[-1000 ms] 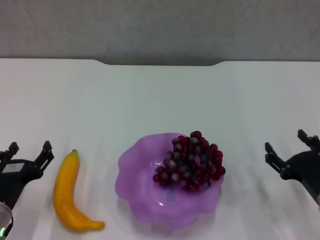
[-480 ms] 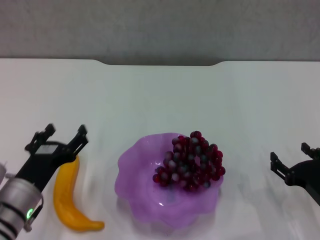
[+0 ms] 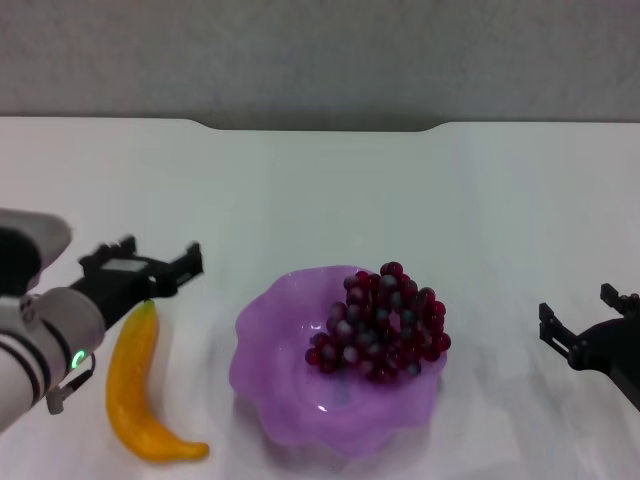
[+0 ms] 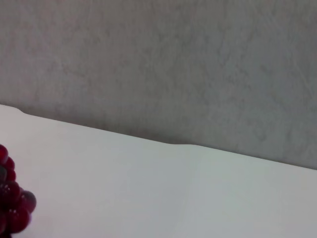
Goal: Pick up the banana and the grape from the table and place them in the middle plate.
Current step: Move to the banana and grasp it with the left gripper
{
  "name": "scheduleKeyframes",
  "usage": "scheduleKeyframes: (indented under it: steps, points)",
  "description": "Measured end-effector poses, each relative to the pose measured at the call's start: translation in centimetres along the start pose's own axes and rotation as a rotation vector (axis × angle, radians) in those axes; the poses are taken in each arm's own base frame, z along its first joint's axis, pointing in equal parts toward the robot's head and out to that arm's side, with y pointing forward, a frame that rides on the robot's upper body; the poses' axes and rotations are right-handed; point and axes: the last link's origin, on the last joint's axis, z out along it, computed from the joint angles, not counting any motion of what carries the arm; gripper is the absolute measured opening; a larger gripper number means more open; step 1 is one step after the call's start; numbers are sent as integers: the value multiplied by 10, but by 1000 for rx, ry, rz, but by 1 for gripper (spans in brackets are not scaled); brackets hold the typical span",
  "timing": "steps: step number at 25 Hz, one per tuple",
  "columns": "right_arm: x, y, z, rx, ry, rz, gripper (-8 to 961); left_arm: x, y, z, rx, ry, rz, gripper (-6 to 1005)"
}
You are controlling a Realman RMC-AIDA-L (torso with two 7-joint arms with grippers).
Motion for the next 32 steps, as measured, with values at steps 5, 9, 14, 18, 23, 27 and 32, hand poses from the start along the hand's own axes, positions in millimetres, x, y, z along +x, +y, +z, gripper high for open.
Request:
scheduleKeyframes:
  steps: [5,9,14,18,23,27,32]
  points:
    - [-2,2,2,-7,-4,-2,888,5,-1,4,-46,-161,-48,892]
    - [-2,3,2,-10,-6,-1,888,7,-4,3,-56,-235,-72,892]
    - [-2,2,2,-5,-4,0,889,9,1,3,-73,-252,-55,893]
    - [-2,2,2,-6,-7,0,888,-1,1,3,-70,-274,-58,894]
    - [-2,1,2,-2,-8,0,888,-4,-2,2,-53,-257,-64,894]
    - [-3,1,2,-5,-12,-2,889,-12,-17,2,0,-245,-97,895]
    - [-3,1,2,-4,-14,-2,889,-30,-33,2,72,-273,-113,894]
